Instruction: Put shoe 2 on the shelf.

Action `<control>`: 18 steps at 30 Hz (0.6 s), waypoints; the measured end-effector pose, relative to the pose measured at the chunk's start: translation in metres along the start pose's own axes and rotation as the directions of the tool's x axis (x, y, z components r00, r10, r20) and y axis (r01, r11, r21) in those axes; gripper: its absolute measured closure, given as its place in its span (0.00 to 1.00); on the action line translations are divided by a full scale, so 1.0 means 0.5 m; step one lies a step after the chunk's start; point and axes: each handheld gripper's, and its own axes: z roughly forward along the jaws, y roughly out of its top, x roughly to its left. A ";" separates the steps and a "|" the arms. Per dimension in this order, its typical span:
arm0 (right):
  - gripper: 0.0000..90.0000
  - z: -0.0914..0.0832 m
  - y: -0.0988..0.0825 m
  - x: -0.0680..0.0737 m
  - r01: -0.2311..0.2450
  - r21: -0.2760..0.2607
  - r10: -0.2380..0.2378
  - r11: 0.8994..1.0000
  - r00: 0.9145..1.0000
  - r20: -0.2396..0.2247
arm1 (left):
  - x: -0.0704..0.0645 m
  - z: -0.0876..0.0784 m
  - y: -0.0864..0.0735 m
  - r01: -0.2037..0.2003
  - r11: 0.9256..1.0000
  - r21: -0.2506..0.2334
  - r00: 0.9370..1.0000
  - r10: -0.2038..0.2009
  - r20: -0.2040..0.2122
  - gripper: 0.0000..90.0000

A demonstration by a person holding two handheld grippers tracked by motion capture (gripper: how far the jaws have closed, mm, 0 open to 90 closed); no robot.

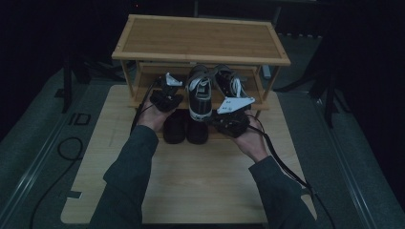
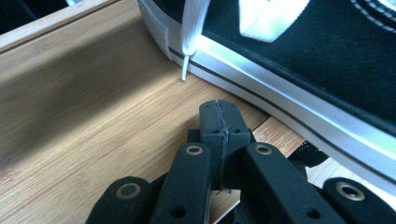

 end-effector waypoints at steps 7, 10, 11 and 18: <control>1.00 0.013 -0.002 -0.008 -0.002 -0.001 0.002 1.000 0.999 0.041 | 0.001 0.000 -0.001 0.004 1.000 -0.005 1.000 -0.004 0.005 1.00; 1.00 0.014 0.000 -0.008 0.005 0.000 -0.005 1.000 0.999 0.053 | 0.001 0.000 -0.001 0.005 1.000 -0.005 1.000 -0.005 0.004 1.00; 1.00 0.015 -0.001 -0.010 0.004 -0.001 -0.004 1.000 0.998 0.057 | 0.000 0.000 -0.001 0.006 1.000 -0.005 1.000 -0.006 0.003 1.00; 1.00 0.026 0.001 -0.018 -0.011 -0.011 0.012 1.000 0.998 0.068 | 0.000 0.000 -0.001 0.004 1.000 -0.007 1.000 -0.004 0.002 1.00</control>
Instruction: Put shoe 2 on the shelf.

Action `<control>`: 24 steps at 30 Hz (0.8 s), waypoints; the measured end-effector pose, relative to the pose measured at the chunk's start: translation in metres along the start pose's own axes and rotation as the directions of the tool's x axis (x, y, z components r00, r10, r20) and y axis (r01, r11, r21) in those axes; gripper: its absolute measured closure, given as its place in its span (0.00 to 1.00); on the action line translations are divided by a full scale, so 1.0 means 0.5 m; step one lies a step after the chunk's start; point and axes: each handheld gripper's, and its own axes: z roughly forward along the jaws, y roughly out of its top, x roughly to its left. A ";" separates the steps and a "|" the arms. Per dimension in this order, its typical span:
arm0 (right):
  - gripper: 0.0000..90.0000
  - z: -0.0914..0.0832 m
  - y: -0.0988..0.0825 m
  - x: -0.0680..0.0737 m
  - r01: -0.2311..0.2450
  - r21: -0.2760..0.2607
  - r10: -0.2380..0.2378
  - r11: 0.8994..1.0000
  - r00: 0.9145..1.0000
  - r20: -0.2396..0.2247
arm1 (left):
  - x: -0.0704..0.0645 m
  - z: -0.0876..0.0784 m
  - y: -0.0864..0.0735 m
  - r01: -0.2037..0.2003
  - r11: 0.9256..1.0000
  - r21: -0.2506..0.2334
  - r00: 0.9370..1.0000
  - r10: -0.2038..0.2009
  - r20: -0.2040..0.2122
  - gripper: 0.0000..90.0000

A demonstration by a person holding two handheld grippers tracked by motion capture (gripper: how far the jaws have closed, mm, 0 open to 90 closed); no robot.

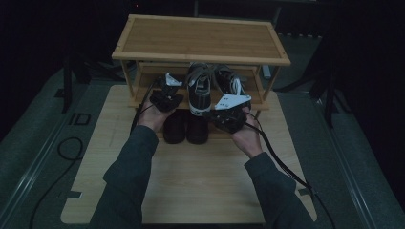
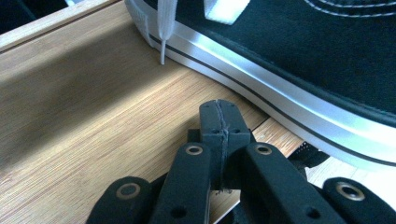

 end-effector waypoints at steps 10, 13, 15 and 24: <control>1.00 0.019 -0.001 -0.016 -0.019 -0.007 0.019 1.000 0.998 0.052 | 0.001 0.000 -0.002 -0.003 1.000 -0.007 1.000 0.003 0.005 1.00; 1.00 0.021 0.001 -0.016 -0.016 -0.007 0.016 1.000 0.999 0.046 | 0.001 0.000 -0.002 -0.001 1.000 -0.008 1.000 0.001 0.004 1.00; 1.00 0.024 0.002 -0.017 -0.024 -0.014 0.024 1.000 0.999 0.032 | 0.001 0.000 -0.002 -0.001 1.000 -0.005 1.000 0.001 0.003 1.00; 1.00 0.046 0.023 -0.001 0.014 0.002 -0.014 1.000 1.000 0.022 | 0.002 0.000 -0.002 0.003 1.000 -0.008 1.000 -0.003 0.006 1.00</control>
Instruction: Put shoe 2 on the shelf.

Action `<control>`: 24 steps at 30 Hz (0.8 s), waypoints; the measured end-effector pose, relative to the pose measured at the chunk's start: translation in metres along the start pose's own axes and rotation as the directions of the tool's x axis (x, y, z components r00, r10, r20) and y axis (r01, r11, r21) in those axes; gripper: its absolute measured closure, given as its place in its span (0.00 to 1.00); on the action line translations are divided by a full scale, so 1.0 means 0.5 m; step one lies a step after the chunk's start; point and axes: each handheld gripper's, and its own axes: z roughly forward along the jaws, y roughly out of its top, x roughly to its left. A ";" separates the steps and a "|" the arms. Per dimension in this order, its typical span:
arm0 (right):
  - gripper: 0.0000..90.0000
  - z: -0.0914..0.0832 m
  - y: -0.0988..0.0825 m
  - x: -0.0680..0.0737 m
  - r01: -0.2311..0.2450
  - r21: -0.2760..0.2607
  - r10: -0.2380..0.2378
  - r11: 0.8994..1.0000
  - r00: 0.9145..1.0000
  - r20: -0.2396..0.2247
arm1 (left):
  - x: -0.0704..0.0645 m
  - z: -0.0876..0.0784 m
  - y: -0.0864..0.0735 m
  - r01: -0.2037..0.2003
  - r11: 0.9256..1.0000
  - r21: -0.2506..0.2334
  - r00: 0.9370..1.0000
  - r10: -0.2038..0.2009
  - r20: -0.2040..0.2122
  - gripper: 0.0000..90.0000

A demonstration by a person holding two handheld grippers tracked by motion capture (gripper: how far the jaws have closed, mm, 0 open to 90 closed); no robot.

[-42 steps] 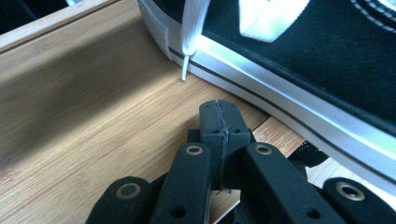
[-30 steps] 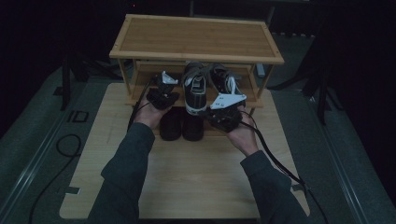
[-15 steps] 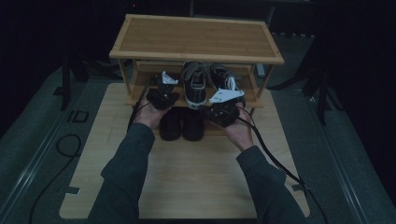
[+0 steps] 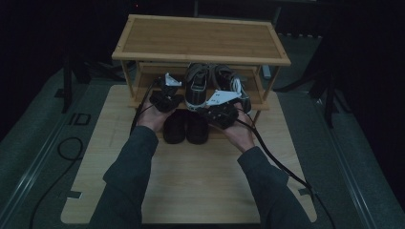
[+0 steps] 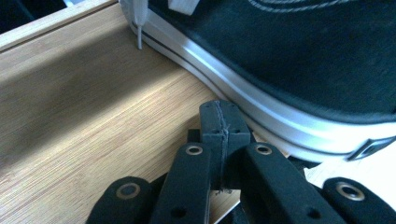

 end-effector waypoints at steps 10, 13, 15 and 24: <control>0.98 -0.031 -0.002 -0.015 0.015 0.023 -0.015 1.000 1.000 -0.003 | 0.004 0.000 0.000 0.005 1.000 -0.002 1.000 -0.005 0.014 1.00; 0.98 -0.043 -0.002 -0.015 0.027 0.035 -0.027 0.999 1.000 -0.006 | 0.005 0.001 -0.002 0.009 1.000 -0.010 1.000 -0.009 0.018 1.00; 0.98 -0.051 -0.002 -0.015 0.033 0.038 -0.033 0.999 0.999 -0.012 | 0.007 0.000 -0.002 0.005 1.000 -0.007 1.000 -0.005 0.019 1.00; 0.98 -0.078 -0.018 -0.030 0.032 0.066 -0.031 0.997 0.999 -0.013 | 0.008 0.000 -0.001 0.006 1.000 -0.003 1.000 -0.005 0.023 1.00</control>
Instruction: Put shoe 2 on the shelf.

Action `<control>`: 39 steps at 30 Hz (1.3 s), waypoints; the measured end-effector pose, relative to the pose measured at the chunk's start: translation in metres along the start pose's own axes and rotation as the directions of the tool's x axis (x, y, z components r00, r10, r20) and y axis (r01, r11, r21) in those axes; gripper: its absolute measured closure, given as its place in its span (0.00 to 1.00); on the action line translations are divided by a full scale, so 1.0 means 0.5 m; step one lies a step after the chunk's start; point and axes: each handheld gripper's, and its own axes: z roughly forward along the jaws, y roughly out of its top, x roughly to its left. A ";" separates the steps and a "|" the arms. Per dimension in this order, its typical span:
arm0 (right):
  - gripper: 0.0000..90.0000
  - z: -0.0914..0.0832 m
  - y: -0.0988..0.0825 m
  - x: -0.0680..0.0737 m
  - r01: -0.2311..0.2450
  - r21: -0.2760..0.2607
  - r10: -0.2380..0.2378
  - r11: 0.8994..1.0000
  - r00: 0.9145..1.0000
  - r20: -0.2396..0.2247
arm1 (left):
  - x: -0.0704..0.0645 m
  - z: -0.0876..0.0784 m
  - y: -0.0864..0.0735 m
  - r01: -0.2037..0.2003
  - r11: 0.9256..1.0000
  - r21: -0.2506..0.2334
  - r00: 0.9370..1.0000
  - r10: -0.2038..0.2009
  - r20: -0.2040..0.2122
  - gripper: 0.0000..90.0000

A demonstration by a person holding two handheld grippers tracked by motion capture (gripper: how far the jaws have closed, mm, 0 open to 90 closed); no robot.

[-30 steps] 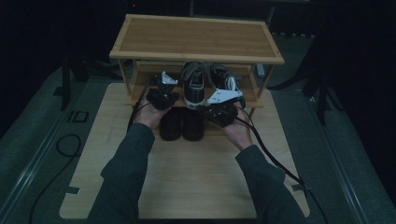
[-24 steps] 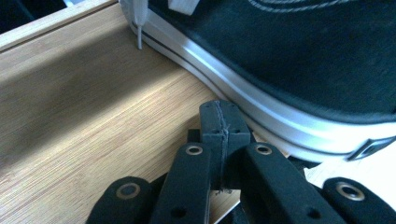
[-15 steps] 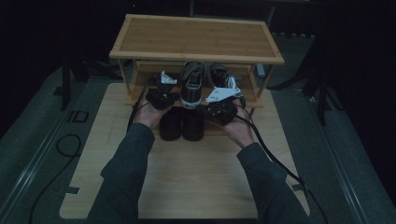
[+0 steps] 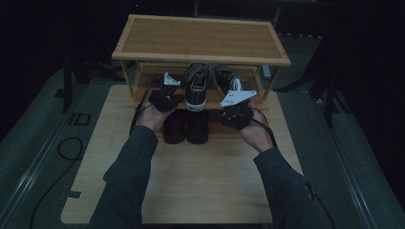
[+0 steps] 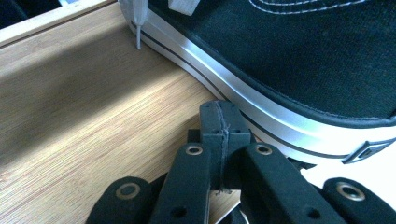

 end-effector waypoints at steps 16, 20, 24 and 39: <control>0.97 -0.057 -0.040 -0.022 -0.013 0.017 0.014 1.000 0.999 -0.048 | 0.001 0.001 0.000 0.012 1.000 -0.005 1.000 -0.012 0.008 1.00; 0.97 -0.070 -0.053 -0.031 -0.010 0.025 0.012 1.000 0.999 -0.053 | 0.003 0.001 -0.001 0.016 1.000 -0.006 1.000 -0.016 0.013 1.00; 0.97 -0.083 -0.066 -0.037 -0.007 0.038 0.009 0.999 0.999 -0.049 | 0.003 0.001 -0.001 0.017 1.000 -0.007 1.000 -0.017 0.013 1.00; 0.99 -0.150 -0.123 -0.081 -0.042 0.051 0.041 0.998 0.999 0.024 | 0.004 0.001 -0.001 0.017 1.000 -0.006 1.000 -0.017 0.017 1.00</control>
